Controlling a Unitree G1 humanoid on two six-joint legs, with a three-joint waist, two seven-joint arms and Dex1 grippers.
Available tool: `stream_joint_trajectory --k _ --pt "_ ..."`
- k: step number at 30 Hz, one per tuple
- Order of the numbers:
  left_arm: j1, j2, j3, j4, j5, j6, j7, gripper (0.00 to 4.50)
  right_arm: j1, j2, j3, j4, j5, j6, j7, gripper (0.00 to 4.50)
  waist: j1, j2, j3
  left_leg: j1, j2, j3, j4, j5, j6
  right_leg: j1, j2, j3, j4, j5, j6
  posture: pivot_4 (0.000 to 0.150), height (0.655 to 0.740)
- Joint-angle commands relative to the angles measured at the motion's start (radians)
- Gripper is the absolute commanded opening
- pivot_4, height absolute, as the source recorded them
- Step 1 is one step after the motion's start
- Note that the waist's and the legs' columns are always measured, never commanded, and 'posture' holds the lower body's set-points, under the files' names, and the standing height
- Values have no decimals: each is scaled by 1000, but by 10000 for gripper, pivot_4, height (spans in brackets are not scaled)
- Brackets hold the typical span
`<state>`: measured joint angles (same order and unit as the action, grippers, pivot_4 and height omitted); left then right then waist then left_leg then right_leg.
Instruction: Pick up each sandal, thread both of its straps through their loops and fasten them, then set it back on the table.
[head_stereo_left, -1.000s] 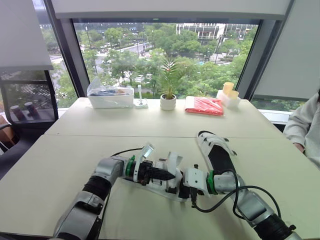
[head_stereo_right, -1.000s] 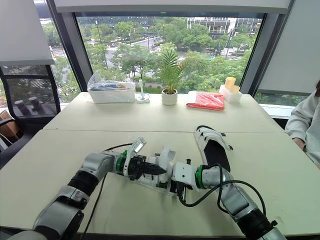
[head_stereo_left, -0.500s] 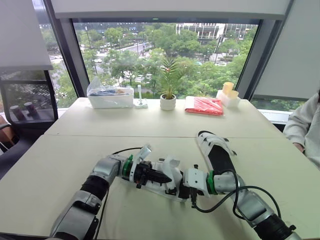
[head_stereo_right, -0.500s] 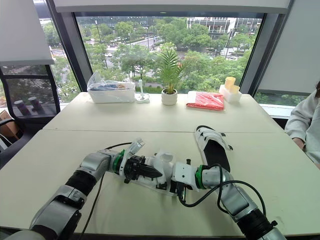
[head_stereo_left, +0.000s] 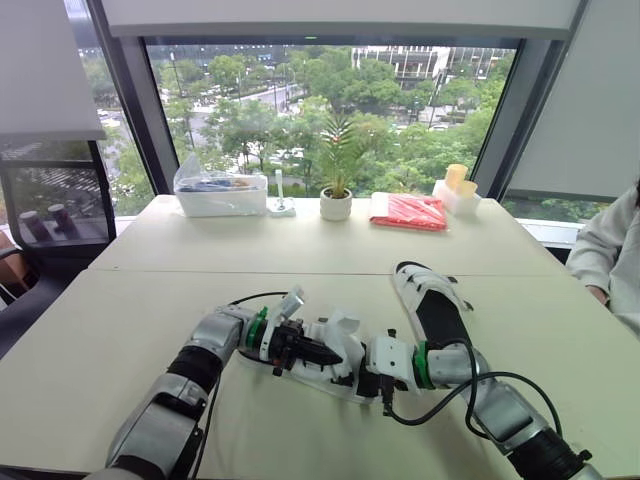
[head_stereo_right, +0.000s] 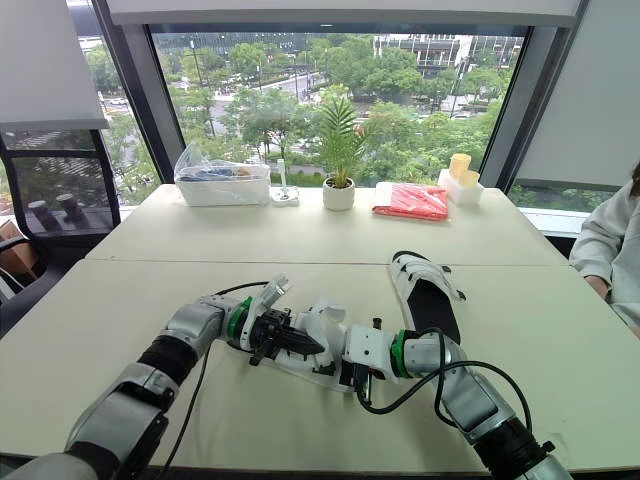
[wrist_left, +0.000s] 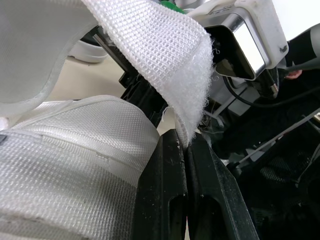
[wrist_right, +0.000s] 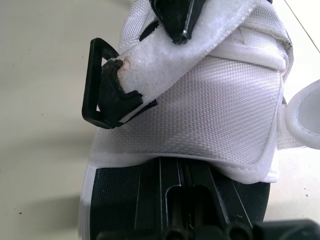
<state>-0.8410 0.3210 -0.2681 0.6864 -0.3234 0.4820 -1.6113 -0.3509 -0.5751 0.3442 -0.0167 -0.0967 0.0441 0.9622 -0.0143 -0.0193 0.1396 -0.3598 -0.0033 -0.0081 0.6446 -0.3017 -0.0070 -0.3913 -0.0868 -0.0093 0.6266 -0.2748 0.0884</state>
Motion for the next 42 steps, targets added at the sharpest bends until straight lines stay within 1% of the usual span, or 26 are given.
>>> stream_joint_trajectory --k 1,5,12,20,25,32,36,39,42 --pt "-21 30 -77 8 7 -19 -3 311 79 -3 123 60 -61 55 54 0 0 0 0 0 0 0 0 0 0 0 0 0 0 0 0 1500 7374" --pt "-69 54 -141 50 -23 -45 -3 311 82 -3 123 58 -61 56 54 0 0 0 0 0 0 0 0 0 0 0 0 0 0 0 0 1500 7374" --pt "-190 90 -334 131 -104 -126 -3 311 87 2 124 51 -61 61 48 0 -1 0 0 -1 0 0 0 0 1 -1 0 0 0 0 0 1500 7374" --pt "-315 79 -515 239 -166 -235 -3 311 105 3 124 32 -63 76 38 0 0 -1 0 -3 0 0 1 -1 1 -2 1 -1 0 0 0 1500 7374" --pt "-376 59 -562 312 -178 -288 -3 311 109 0 120 29 -64 79 34 0 1 -1 1 -3 0 0 2 -3 6 -2 4 -1 -1 0 0 1500 7374" --pt "-413 84 -679 230 -298 -274 -3 311 102 2 117 34 -66 81 31 0 -1 -1 1 -4 1 -1 3 -4 8 -2 7 -1 -1 0 1 1500 7374" --pt "-422 146 -764 124 -383 -285 -3 311 102 3 118 35 -68 80 28 0 -3 -2 1 -5 1 -1 3 -5 9 -3 8 -1 -1 0 3 1500 7374" --pt "-429 182 -818 92 -408 -317 -3 311 102 4 118 36 -69 79 28 0 -2 -1 1 -5 1 -1 3 -5 9 -3 8 -1 -1 0 3 1500 7374" --pt "-432 211 -868 92 -396 -385 -3 311 100 7 120 41 -70 76 28 0 -3 -1 1 -5 1 -1 3 -5 9 -3 8 -1 -1 0 3 1500 7374"
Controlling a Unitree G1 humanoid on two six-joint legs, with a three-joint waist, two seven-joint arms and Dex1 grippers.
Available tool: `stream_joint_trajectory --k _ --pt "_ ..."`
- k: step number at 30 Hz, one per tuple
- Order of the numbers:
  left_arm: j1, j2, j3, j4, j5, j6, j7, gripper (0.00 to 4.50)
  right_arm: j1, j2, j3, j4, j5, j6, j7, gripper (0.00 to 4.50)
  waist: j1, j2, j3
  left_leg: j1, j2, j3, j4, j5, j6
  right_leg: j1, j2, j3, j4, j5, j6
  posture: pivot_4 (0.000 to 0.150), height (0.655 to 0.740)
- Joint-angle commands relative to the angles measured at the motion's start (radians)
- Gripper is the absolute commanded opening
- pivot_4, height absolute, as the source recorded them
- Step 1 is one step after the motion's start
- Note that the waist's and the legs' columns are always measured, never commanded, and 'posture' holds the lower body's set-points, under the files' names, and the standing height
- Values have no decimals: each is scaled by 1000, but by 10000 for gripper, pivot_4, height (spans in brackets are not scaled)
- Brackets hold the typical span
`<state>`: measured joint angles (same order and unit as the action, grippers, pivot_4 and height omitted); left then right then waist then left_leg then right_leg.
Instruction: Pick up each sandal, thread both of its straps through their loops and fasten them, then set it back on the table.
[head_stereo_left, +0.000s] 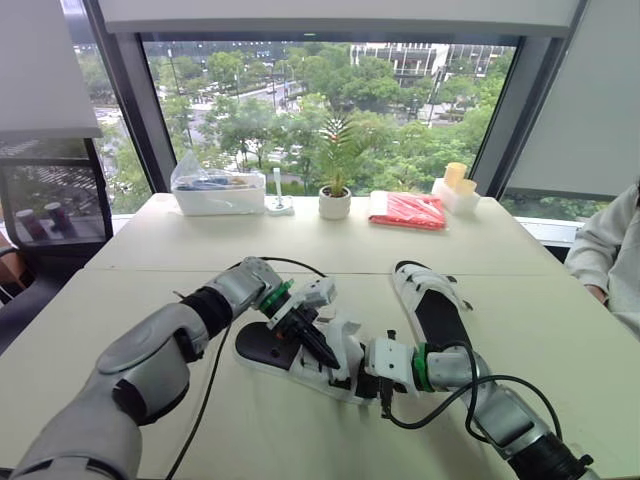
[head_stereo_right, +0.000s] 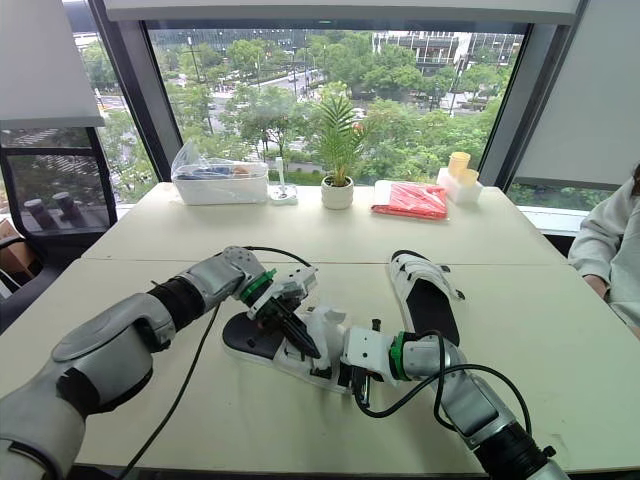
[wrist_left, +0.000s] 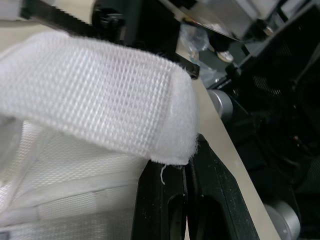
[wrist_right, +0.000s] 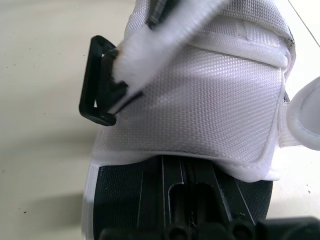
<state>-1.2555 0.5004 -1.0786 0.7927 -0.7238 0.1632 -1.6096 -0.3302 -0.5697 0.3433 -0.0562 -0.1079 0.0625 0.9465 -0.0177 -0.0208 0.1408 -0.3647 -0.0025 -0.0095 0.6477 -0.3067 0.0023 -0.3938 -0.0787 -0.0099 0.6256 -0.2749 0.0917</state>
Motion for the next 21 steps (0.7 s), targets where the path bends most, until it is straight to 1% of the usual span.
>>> stream_joint_trajectory --k 1,6,9,10,12,15,18,21 --pt "-19 36 -71 -5 11 -91 -5 311 78 4 122 82 -59 57 44 0 0 0 0 0 0 0 0 0 0 0 0 0 0 0 0 1500 7374" --pt "-27 34 -113 58 50 -193 -5 311 74 8 126 86 -62 53 47 0 0 0 0 0 0 0 0 0 0 0 2 0 0 0 0 1500 7374" --pt "-22 3 -66 92 32 -175 -5 311 74 10 126 88 -64 52 48 0 1 0 0 1 0 0 0 0 1 1 3 0 0 -1 -2 1500 7374" --pt "-19 -9 -38 104 27 -160 -5 2711 75 10 126 87 -65 52 48 0 1 0 0 1 0 0 0 0 1 1 3 0 1 -1 -1 1500 7374" --pt "-15 -18 -2 109 13 -131 -5 8876 78 10 127 85 -65 54 48 0 1 0 0 1 0 0 1 -1 1 1 4 0 1 -1 -1 1500 7374" --pt "-3 -28 72 113 6 -91 -5 22304 84 9 127 80 -65 56 46 0 1 0 0 1 0 0 2 -1 2 1 4 0 2 -1 1 1500 7374" --pt "18 -29 173 102 0 -33 -5 36854 94 10 128 73 -64 57 43 0 0 0 0 1 0 0 2 -1 3 1 5 0 2 -1 1 1500 7374" --pt "53 -18 274 66 -7 55 -5 36854 99 12 129 71 -65 58 41 0 0 0 0 1 0 0 2 -3 5 0 6 0 3 -2 1 1500 7374"
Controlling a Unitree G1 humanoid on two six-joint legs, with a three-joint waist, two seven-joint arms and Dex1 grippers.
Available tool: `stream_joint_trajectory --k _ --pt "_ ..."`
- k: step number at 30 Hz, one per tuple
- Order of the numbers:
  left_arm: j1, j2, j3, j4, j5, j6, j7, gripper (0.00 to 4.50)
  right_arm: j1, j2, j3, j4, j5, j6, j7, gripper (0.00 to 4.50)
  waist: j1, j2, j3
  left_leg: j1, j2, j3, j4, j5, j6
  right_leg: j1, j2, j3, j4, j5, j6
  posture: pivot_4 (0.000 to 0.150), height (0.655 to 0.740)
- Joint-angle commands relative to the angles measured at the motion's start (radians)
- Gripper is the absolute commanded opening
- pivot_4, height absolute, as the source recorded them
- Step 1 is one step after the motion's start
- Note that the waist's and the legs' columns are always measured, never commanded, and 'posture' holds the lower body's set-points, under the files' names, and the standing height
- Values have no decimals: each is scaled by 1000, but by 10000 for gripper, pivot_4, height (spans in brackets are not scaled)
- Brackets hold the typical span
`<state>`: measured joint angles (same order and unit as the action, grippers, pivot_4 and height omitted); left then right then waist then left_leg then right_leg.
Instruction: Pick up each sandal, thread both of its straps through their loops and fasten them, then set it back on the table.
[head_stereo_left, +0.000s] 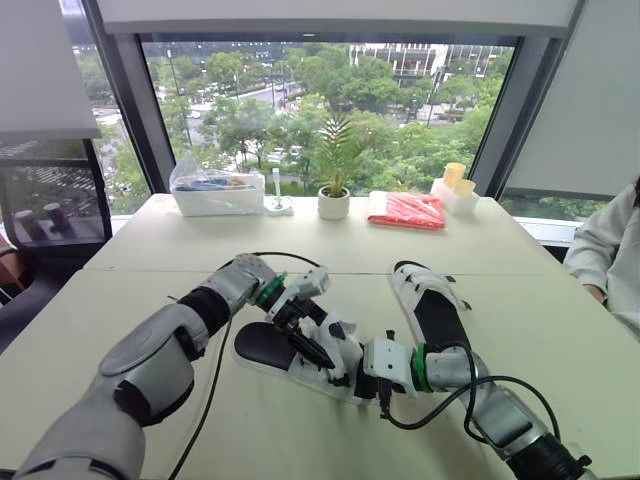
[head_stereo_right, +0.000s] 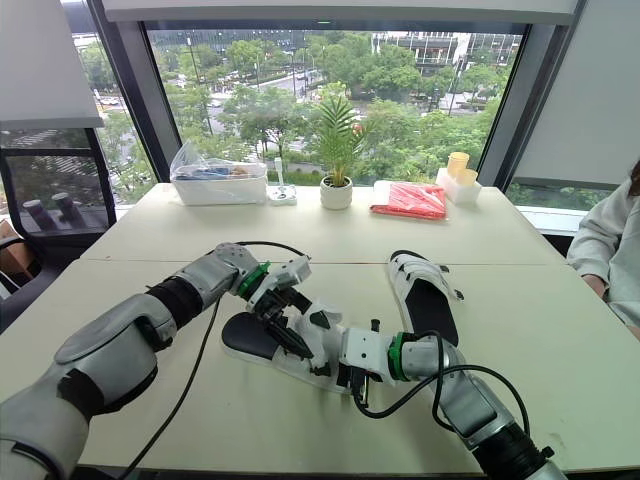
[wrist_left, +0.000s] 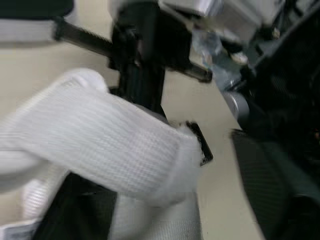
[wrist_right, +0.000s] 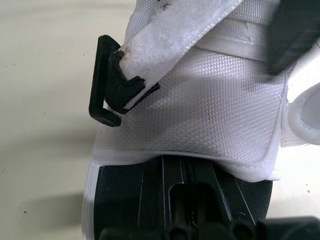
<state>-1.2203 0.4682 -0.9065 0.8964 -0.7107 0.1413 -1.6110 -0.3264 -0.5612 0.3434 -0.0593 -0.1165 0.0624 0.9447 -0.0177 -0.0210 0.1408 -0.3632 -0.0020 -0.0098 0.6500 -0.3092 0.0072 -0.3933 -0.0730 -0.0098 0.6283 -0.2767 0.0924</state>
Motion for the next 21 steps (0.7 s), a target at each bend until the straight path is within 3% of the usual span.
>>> stream_joint_trajectory --k 1,10,16,21 --pt "35 19 140 -51 -19 112 -3 36854 95 5 129 75 -57 58 42 0 0 0 0 0 0 0 0 0 0 0 0 0 0 0 0 1500 7374" --pt "322 94 386 -353 104 272 78 36854 89 19 132 92 -59 52 38 0 0 0 0 4 1 -4 -1 0 1 1 2 4 1 -1 -1 1500 7374" --pt "489 31 563 -515 89 364 275 36854 76 30 129 108 -65 44 46 0 1 2 -1 8 1 -5 -1 -1 1 4 0 4 2 -1 -2 1500 7374" --pt "574 0 621 -636 101 430 352 36854 80 29 129 104 -66 44 47 0 0 2 -2 8 1 -6 -1 -1 0 5 -1 4 2 -1 -3 1500 7374"
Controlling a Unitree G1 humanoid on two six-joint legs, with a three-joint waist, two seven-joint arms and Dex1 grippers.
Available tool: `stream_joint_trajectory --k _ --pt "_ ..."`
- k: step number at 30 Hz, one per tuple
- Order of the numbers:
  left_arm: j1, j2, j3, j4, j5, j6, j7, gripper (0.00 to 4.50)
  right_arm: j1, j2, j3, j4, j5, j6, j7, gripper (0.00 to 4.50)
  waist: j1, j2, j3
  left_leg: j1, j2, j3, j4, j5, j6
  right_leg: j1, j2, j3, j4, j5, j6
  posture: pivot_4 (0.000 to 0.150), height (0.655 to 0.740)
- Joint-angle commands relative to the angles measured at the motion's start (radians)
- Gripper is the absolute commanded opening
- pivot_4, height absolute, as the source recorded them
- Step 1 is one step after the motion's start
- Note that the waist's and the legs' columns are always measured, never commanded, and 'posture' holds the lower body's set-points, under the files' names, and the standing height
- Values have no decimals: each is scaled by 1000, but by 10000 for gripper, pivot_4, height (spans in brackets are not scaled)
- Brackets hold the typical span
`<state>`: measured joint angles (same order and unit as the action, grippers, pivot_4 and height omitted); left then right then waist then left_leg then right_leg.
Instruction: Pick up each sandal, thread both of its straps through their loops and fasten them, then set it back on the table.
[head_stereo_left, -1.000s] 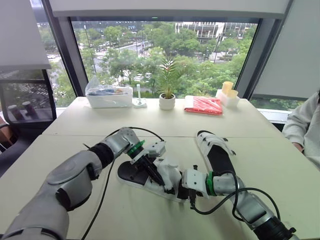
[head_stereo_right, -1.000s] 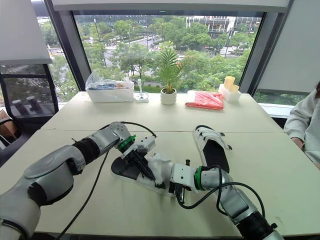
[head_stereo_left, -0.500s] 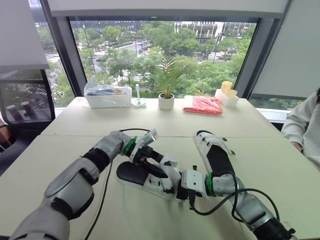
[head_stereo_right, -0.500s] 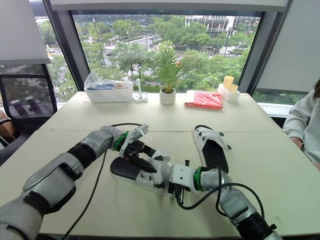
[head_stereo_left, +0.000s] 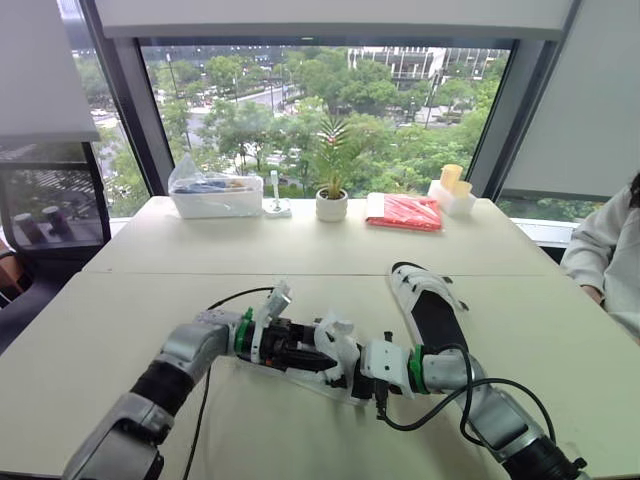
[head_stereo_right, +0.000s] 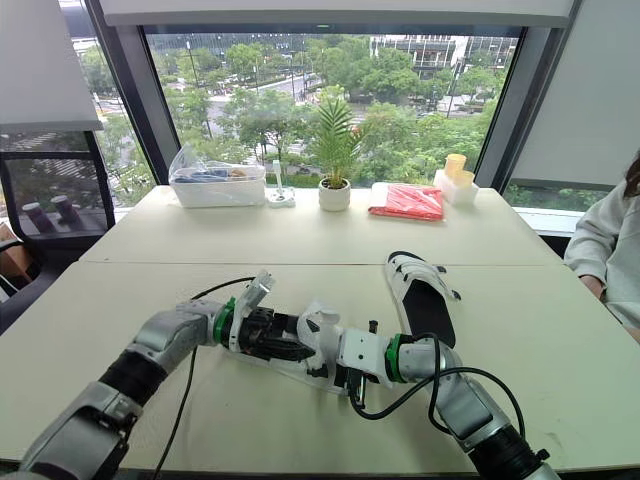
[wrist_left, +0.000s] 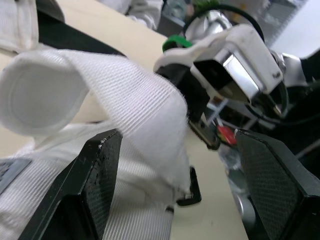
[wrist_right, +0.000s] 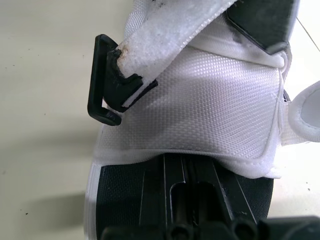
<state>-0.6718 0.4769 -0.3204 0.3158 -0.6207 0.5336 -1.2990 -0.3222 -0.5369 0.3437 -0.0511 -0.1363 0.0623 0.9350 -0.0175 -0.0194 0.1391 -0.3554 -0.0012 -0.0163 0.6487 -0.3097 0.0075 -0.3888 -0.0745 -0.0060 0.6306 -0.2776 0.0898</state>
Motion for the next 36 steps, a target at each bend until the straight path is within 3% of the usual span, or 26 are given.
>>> stream_joint_trajectory --k 1,5,6,9,11,14,20,30,36 --pt "37 -13 43 -70 14 44 50 36854 78 4 129 95 -47 43 57 0 0 0 0 0 0 0 0 0 0 0 0 0 0 0 0 1500 7374" --pt "64 -21 68 -106 20 73 75 36854 80 1 128 95 -46 42 58 0 0 1 0 0 0 0 0 0 0 0 -1 0 0 0 -1 1500 7374" --pt "69 -19 74 -115 19 85 80 34505 80 1 127 95 -47 42 57 0 -1 1 0 0 0 0 0 0 0 0 -1 0 0 0 -1 1500 7374" --pt "87 -10 87 -140 23 103 79 24018 80 1 127 94 -47 43 57 0 -1 1 -1 0 0 0 -1 0 0 0 -2 0 0 0 -1 1500 7374" --pt "90 -10 99 -142 24 116 83 12331 79 2 127 96 -47 42 56 0 -1 1 -1 0 -1 0 -1 0 -1 -1 -3 0 0 -1 -2 1500 7374" --pt "80 -18 110 -132 31 125 88 446 78 3 127 99 -47 41 56 0 -1 1 -1 0 -1 0 -1 0 -1 -1 -3 0 0 -1 -2 1500 7374" --pt "-10 -65 68 -62 61 138 27 446 72 2 132 107 -53 36 58 0 -1 1 -1 0 -1 0 -1 0 -1 -1 -4 -1 0 -2 -4 1500 7374" --pt "-252 -85 -81 222 210 66 -291 446 84 -5 127 97 -57 40 51 0 -2 1 -1 0 -2 0 -1 0 -1 -1 -2 -1 0 -1 -3 1500 7374" --pt "-310 -72 -147 308 179 61 -315 446 98 -6 126 83 -59 48 42 0 -2 1 0 0 -2 -1 -1 0 -1 -1 -1 -1 0 -1 -2 1500 7374"
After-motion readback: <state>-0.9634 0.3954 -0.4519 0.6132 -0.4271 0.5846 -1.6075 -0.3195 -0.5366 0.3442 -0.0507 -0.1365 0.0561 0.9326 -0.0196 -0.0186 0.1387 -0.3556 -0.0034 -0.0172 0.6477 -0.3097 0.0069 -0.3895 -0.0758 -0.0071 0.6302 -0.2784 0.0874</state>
